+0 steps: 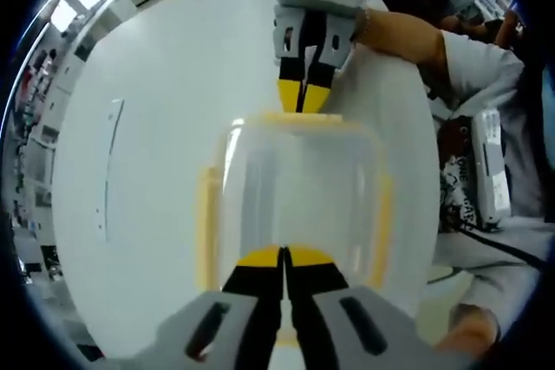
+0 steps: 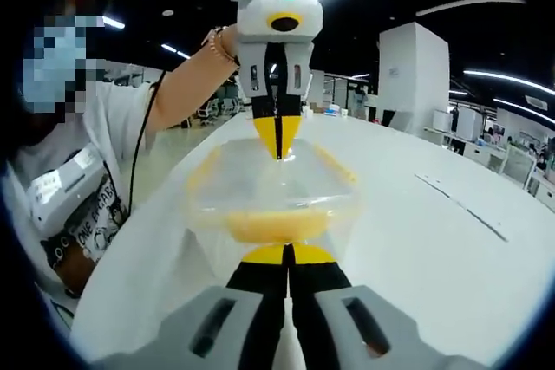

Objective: Snap each plastic latch of the storage box into its locked position after aligning the lid with the box until every specified latch is closed and the lid sits flush.

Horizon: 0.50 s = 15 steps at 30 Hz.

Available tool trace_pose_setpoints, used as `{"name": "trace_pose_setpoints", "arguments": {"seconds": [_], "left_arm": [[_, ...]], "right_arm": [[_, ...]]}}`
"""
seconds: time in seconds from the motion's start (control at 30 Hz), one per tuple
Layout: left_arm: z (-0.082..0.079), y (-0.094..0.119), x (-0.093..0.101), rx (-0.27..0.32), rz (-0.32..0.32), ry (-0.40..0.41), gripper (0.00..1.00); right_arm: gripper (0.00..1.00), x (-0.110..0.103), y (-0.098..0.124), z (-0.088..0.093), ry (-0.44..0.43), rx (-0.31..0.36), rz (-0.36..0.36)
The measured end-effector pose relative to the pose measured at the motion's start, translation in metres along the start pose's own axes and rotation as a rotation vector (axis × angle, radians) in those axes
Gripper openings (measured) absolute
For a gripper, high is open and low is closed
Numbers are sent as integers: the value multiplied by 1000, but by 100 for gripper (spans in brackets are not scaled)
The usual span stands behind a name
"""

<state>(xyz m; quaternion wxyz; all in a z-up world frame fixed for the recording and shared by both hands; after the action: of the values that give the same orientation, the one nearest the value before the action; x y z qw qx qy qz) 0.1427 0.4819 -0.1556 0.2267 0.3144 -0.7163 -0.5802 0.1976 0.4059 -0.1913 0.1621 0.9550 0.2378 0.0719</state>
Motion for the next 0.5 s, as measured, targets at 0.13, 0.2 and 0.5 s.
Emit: {"name": "trace_pose_setpoints", "arguments": {"seconds": [0.13, 0.2, 0.5], "left_arm": [[2, 0, 2, 40, -6, 15, 0], [5, 4, -6, 58, 16, 25, 0], [2, 4, 7, 136, -72, -70, 0]], "right_arm": [[0, 2, 0, 0, -13, -10, 15], [0, 12, 1, 1, -20, -14, 69], [0, 35, 16, -19, -35, 31, 231]]}}
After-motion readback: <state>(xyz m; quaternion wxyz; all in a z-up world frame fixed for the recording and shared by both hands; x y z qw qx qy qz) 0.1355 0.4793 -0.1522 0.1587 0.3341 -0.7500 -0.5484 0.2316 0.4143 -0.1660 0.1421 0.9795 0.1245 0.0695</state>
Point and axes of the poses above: the point that each gripper's makers call its tool centre point, and the gripper's own axes: y roughly backward along the fingers, x roughly to its right, z roughly out of its underside, the point moved 1 cm from there along y, roughly backward along the fingers, and after that the axes turned 3 degrees about y, right-handed, at the moved point
